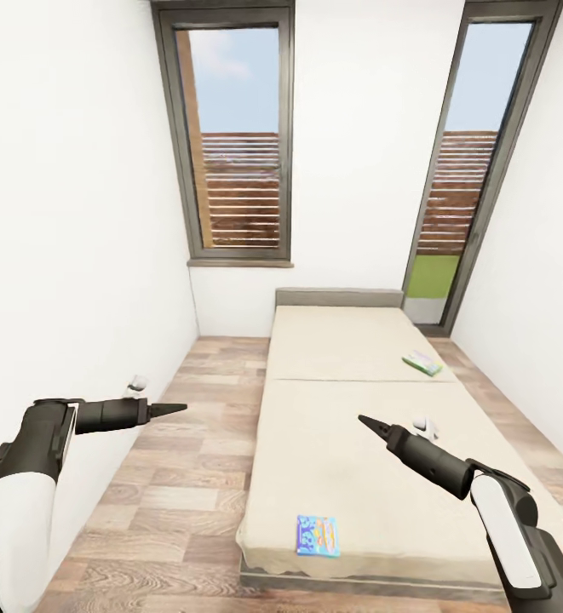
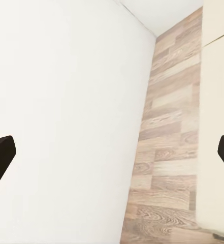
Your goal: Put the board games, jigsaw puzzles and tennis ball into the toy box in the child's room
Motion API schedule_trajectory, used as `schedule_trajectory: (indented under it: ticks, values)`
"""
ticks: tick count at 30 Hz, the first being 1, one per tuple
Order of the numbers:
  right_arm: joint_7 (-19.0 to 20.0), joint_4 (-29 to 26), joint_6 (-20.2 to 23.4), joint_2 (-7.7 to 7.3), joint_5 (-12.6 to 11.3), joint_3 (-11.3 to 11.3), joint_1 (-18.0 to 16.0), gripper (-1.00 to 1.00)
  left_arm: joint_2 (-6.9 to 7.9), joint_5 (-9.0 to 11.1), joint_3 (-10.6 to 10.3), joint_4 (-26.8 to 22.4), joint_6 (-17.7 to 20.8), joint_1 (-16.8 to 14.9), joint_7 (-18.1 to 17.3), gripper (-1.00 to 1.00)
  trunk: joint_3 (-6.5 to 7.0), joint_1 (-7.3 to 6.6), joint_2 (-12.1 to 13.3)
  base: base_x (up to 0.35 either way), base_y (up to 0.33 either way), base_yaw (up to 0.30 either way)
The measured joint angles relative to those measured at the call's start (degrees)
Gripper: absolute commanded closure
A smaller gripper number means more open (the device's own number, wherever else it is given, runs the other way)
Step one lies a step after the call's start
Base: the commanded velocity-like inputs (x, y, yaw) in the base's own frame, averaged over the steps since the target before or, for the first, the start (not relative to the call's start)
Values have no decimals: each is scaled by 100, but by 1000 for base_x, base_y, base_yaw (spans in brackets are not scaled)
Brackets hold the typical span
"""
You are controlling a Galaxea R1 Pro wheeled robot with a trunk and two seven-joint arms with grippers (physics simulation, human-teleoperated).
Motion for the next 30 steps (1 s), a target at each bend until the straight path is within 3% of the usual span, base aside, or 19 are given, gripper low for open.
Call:
schedule_trajectory:
  ticks: [30]
  values:
    - [-7, 7, 1, 9, -1, -19, 1, -100, -1, 0, 0, 2, 0, -1, 0, -100, 4, 0, 0, -4, -16, 9]
